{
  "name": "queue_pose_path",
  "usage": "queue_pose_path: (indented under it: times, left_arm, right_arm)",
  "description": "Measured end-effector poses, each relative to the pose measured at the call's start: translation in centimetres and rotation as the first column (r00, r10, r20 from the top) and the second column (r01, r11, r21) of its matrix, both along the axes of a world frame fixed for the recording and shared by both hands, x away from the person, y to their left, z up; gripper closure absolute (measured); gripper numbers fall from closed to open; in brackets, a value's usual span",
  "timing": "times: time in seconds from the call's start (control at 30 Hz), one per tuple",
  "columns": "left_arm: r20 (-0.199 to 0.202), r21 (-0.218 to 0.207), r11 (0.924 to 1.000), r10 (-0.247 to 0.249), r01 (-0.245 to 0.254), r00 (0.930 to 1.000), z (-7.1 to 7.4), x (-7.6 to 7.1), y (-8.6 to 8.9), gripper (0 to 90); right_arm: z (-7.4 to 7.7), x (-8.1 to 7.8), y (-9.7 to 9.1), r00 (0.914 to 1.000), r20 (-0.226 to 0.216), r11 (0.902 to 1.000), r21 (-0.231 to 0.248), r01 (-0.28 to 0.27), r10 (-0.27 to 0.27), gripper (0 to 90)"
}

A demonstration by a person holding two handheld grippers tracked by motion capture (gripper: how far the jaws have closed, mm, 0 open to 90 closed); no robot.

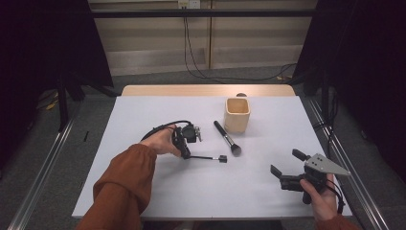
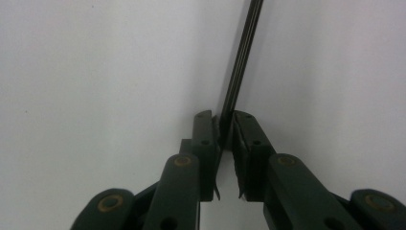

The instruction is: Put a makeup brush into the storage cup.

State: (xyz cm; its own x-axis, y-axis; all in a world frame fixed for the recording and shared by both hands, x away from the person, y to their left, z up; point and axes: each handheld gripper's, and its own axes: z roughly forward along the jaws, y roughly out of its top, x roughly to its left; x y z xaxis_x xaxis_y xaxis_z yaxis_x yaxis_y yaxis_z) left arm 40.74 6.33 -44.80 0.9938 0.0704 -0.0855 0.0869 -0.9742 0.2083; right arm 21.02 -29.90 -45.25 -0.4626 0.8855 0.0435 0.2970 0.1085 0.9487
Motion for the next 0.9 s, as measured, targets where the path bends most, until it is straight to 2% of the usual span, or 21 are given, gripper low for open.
queue_pose_path:
  times: [0.1, 0.23, 0.33, 0.47, 0.5, 0.63, 0.7, 0.83, 0.87, 0.9]
  left_arm:
    - [-0.006, -0.005, 0.9998, 0.017, -0.017, 0.9998, 0.0, 0.2, 0.1, 85.5]
    - [-0.026, -0.016, 0.9992, 0.037, -0.038, 0.9990, 0.0, 0.3, 0.3, 85.6]
    - [-0.021, -0.019, 0.9987, 0.046, -0.047, 0.9987, 0.0, 0.3, 0.3, 85.7]
    - [-0.035, -0.047, 0.9947, 0.089, -0.091, 0.9954, 0.0, 0.2, 0.5, 85.7]
    - [-0.035, -0.032, 0.9971, 0.068, -0.069, 0.9971, 0.1, 0.4, 0.6, 85.7]
    - [-0.048, -0.061, 0.9918, 0.109, -0.112, 0.9929, 0.0, 0.3, 0.8, 85.7]
    - [-0.056, -0.066, 0.9918, 0.106, -0.110, 0.9928, 0.1, 0.5, 1.1, 85.7]
    - [-0.076, -0.107, 0.9824, 0.145, -0.153, 0.9865, 0.4, 0.4, 2.0, 85.8]
    - [-0.076, -0.107, 0.9824, 0.145, -0.153, 0.9865, 0.4, 0.4, 2.0, 85.8]
    - [-0.086, -0.123, 0.9781, 0.158, -0.168, 0.9837, 0.5, 0.4, 2.2, 85.8]
  right_arm:
    - [-0.1, 0.1, 0.0, 1.0000, -0.003, 1.0000, -0.004, -0.005, 0.005, 0.0]
    - [-0.1, 0.0, -0.1, 1.0000, -0.004, 1.0000, 0.000, -0.004, 0.004, 0.0]
    - [-0.1, 0.0, -0.1, 1.0000, -0.005, 1.0000, 0.002, -0.002, 0.002, 0.0]
    - [-0.1, 0.0, -0.1, 1.0000, -0.004, 1.0000, 0.001, -0.003, 0.003, 0.0]
    - [0.0, 0.0, -0.1, 1.0000, -0.006, 1.0000, 0.003, -0.001, 0.001, 0.0]
    - [-0.1, 0.0, -0.1, 1.0000, -0.007, 1.0000, 0.003, 0.001, -0.001, 0.0]
    - [0.0, 0.0, -0.1, 1.0000, -0.007, 1.0000, 0.002, 0.001, -0.001, 0.0]
    - [-0.1, 0.1, -0.1, 1.0000, -0.007, 1.0000, 0.003, 0.003, -0.003, 0.0]
    - [-0.1, 0.1, -0.1, 1.0000, -0.007, 1.0000, 0.003, 0.003, -0.003, 0.0]
    - [-0.1, 0.1, -0.1, 1.0000, -0.007, 1.0000, 0.002, 0.004, -0.004, 0.0]
